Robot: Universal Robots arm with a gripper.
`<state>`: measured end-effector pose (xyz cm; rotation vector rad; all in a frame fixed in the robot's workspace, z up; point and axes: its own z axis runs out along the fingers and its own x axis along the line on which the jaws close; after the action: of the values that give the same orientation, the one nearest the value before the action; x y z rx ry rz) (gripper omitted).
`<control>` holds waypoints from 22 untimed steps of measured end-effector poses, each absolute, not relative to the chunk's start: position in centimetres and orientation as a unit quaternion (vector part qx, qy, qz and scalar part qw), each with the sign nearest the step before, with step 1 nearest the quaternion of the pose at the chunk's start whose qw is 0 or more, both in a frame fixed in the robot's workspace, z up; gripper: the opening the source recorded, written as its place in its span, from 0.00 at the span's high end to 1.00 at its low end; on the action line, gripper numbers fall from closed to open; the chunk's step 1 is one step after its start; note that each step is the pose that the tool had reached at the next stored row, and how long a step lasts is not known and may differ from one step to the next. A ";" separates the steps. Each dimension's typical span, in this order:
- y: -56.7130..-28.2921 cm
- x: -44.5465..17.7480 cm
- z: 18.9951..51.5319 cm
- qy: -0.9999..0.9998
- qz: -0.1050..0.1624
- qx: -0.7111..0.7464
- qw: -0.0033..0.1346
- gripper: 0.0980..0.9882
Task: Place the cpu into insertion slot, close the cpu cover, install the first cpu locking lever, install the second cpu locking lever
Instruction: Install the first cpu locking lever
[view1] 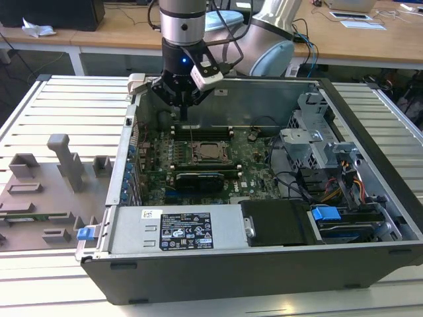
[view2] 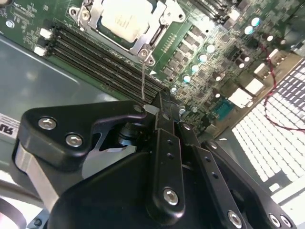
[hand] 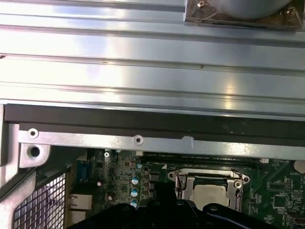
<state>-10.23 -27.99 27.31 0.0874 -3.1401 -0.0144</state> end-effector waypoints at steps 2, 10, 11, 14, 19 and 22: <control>-28.0 -10.2 27.1 -1.000 -0.005 0.028 0.000 0.99; -27.9 -9.4 26.3 -1.000 -0.005 0.028 0.000 0.99; -27.9 -9.3 26.3 -1.000 -0.005 0.028 0.000 0.99; -27.9 -8.6 26.0 -1.000 -0.005 0.028 0.001 0.99; -27.9 -8.4 25.0 -1.000 -0.005 0.028 0.001 0.99; -27.9 -8.3 24.5 -1.000 -0.005 0.028 0.001 0.99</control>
<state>-8.29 -27.92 24.48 0.0872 -3.1374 -0.0143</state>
